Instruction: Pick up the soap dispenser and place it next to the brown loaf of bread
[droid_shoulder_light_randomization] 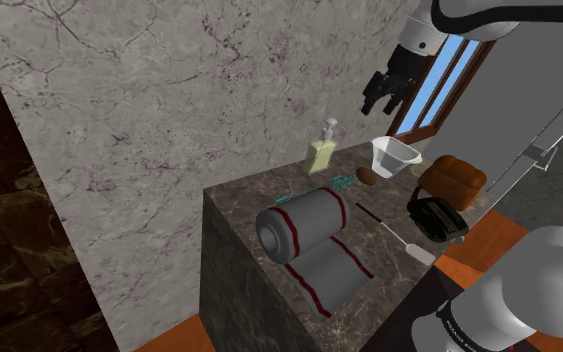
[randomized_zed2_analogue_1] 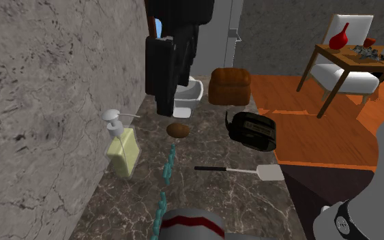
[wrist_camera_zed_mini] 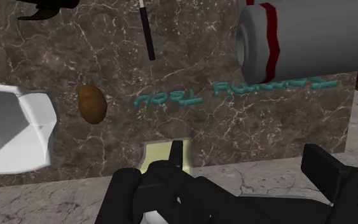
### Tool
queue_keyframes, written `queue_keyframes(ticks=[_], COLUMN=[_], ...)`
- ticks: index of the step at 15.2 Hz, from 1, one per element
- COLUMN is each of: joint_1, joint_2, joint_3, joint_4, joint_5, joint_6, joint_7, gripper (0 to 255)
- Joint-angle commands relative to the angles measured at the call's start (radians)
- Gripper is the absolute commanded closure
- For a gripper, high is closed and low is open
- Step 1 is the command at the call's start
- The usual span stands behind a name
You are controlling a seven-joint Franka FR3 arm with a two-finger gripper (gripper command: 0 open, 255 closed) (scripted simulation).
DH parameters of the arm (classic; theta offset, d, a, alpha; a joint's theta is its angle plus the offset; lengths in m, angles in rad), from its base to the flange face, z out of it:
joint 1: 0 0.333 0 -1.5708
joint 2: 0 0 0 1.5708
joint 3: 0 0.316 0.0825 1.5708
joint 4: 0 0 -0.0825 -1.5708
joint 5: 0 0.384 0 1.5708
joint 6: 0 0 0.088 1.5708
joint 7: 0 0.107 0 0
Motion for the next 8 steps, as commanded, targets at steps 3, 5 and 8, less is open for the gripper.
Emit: queue_keyframes(ticks=[3, 5, 8], joint_1=[-0.012, -0.017, -0.025], joint_2=[0.152, 0.226, 0.339], joint_3=[-0.012, -0.018, -0.026], joint_4=[0.074, 0.119, 0.195], joint_5=[-0.022, -0.032, -0.045], joint_6=[0.065, 0.089, 0.116], joint_7=[-0.001, 0.0, 0.003], gripper=[0, 0, 0])
